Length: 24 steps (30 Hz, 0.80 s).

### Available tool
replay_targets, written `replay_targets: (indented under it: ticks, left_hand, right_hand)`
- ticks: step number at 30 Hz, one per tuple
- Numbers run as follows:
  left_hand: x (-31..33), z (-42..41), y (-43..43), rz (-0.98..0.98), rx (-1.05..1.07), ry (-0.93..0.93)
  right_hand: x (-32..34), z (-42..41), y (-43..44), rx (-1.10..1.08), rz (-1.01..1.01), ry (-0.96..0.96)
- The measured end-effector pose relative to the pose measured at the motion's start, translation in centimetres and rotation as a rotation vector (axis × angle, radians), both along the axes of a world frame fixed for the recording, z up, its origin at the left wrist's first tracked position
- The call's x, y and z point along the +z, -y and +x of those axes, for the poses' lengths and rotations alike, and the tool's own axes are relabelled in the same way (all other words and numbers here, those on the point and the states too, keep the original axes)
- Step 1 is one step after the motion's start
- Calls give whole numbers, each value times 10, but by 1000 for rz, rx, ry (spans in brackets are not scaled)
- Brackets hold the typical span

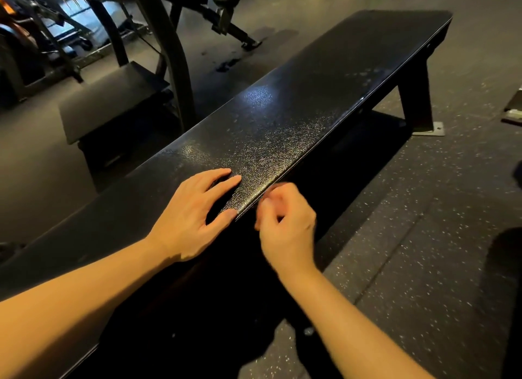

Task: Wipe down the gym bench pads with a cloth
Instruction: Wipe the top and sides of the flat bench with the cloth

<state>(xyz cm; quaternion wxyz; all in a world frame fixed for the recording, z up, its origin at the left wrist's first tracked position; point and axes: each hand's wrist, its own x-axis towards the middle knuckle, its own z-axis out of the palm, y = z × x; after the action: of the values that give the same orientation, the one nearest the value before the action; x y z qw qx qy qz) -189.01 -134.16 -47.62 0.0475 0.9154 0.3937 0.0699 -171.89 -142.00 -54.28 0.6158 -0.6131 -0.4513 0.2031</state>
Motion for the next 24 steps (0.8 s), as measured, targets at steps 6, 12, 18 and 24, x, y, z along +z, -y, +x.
replay_targets:
  ticks: [6,12,18,24]
  left_hand:
    - [2,1,0,-17,-2,-9]
    - [1,0,-1,-21,3,-15]
    - [1,0,0,-8,-7,-10]
    - [2,1,0,-37,2,-10]
  right_hand:
    - [7,50,-27,-110,-18,104]
    - [21,36,-26,-221,-14,5]
    - [12,3,20,202,102,282]
    - [8,84,-51,-269,-69,35]
